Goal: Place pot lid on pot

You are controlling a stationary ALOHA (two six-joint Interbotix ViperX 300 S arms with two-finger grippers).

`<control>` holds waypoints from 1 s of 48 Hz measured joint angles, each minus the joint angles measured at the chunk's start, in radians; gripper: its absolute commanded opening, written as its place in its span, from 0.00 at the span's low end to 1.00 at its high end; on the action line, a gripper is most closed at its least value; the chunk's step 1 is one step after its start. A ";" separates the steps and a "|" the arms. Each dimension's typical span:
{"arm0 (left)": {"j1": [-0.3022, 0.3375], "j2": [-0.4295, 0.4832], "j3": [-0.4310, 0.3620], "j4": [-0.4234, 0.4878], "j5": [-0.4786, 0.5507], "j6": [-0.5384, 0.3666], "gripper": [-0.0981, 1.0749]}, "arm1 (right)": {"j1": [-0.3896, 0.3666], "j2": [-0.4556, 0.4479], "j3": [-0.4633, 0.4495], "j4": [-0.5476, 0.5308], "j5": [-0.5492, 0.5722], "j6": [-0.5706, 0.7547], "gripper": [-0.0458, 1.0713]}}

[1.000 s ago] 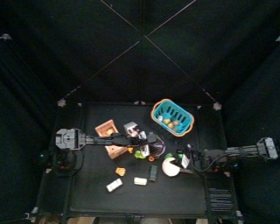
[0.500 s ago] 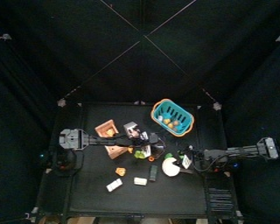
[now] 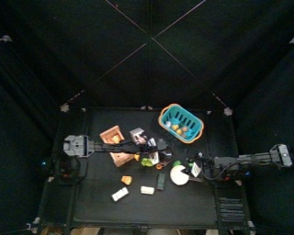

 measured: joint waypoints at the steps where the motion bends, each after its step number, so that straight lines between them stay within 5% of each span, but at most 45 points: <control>1: 0.000 0.000 0.000 0.000 0.000 0.000 0.62 | 0.002 0.002 -0.002 0.000 0.000 0.000 0.93; 30: 0.000 0.000 0.000 0.002 0.002 0.002 0.64 | -0.002 0.006 0.000 -0.002 -0.002 0.000 0.93; 48: 0.000 0.000 0.000 0.002 0.002 0.003 0.75 | -0.003 0.006 0.000 -0.002 -0.002 0.002 0.93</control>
